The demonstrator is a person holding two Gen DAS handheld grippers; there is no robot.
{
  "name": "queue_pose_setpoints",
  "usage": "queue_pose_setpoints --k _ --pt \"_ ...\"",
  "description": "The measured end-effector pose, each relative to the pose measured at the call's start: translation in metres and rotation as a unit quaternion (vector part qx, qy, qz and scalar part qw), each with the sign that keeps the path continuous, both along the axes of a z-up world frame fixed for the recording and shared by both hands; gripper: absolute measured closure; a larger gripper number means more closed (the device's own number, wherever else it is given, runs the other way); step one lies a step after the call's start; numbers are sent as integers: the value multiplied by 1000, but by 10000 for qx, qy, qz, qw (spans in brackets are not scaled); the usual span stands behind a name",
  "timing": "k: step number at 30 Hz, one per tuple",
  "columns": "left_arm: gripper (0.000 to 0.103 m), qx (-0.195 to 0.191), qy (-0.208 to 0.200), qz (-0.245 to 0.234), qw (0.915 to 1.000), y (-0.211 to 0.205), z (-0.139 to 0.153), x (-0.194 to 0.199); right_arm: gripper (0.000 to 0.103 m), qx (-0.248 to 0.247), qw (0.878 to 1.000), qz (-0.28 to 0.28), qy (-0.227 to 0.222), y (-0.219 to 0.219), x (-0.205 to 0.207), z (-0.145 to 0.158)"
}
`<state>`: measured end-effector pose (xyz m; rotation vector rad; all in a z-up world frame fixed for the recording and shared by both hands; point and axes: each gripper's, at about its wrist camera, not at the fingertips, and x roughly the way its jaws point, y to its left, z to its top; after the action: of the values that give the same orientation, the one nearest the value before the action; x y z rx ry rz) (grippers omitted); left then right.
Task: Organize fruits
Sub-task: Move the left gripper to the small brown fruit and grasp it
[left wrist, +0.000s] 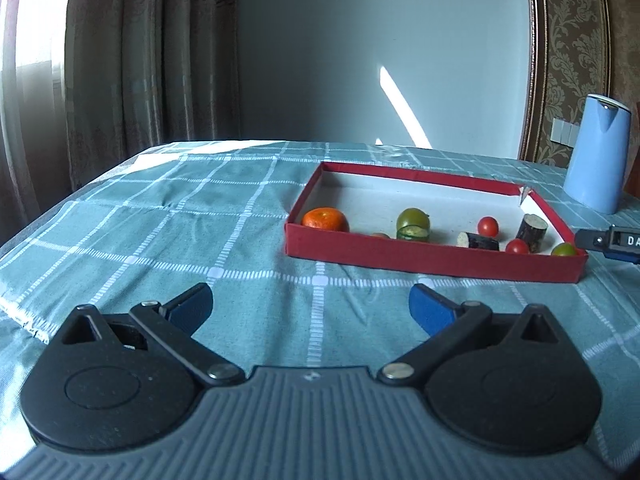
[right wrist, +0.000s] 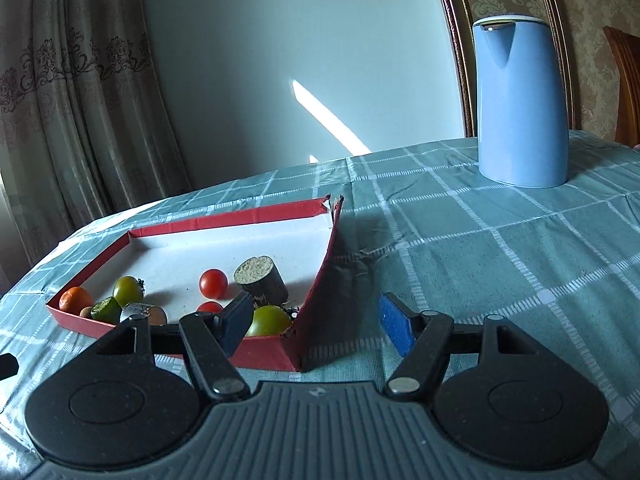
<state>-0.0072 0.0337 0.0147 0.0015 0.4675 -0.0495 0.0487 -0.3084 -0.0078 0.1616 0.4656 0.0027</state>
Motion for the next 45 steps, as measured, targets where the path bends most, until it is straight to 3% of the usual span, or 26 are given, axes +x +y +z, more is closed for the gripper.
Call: queue_pose_setpoints --k 9,16,25,29,35,45 --pt "0 655 183 -403 9969 -61 -5 1 34 -31 10000 21 -63 2 -3 0" --pt "0 772 416 -508 9948 -86 -10 12 34 -28 10000 63 -53 3 -3 0" --pt "0 639 885 -387 9933 -89 -19 33 34 -11 10000 62 -33 2 -2 -1" --pt "7 570 979 -400 9928 -88 -22 36 34 -12 10000 64 -33 2 -2 -1" --pt "9 489 996 -421 9929 -85 -22 38 34 -12 10000 67 -15 2 -2 -1" --pt "25 400 953 -482 9935 -85 -21 35 34 -3 10000 65 16 2 0 -2"
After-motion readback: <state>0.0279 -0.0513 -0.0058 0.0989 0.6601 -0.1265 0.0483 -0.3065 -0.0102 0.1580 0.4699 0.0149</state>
